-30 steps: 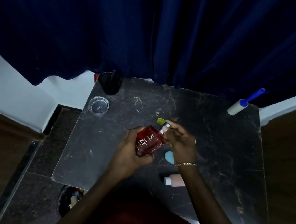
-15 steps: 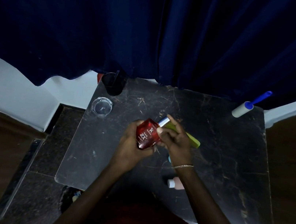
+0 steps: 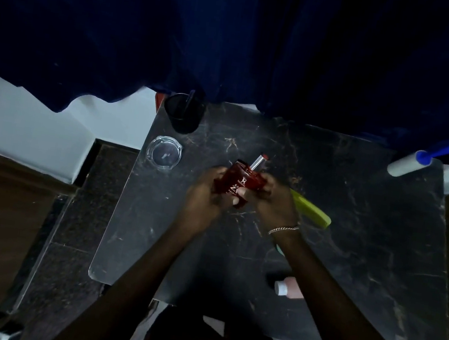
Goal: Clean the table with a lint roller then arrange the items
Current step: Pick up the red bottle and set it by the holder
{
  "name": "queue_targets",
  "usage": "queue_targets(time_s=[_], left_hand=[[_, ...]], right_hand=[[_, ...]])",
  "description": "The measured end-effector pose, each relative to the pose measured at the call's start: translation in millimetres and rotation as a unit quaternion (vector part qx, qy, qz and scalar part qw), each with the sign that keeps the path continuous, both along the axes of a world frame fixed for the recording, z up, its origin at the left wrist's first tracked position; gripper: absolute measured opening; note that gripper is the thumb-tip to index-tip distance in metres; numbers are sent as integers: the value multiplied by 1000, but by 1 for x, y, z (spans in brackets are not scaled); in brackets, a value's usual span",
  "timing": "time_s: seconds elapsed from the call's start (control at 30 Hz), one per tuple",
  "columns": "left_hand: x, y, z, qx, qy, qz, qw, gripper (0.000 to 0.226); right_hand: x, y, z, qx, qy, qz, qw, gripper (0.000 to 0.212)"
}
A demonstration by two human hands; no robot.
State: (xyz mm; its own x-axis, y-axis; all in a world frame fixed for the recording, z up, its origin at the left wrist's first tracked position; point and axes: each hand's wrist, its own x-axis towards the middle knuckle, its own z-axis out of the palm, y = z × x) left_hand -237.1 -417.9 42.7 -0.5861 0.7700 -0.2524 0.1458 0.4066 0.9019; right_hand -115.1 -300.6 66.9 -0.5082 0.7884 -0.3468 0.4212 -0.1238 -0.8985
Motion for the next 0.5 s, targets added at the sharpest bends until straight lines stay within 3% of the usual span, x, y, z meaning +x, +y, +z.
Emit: queue_targets(time_s=[0.27, 0.5], left_hand=[[-53, 56, -78, -16, 28, 16, 999, 67], [-93, 86, -111, 33, 53, 36, 997, 67]], right_hand=[[-70, 58, -78, 81, 28, 34, 996, 46], [-125, 93, -109, 128, 23, 75, 989, 48]])
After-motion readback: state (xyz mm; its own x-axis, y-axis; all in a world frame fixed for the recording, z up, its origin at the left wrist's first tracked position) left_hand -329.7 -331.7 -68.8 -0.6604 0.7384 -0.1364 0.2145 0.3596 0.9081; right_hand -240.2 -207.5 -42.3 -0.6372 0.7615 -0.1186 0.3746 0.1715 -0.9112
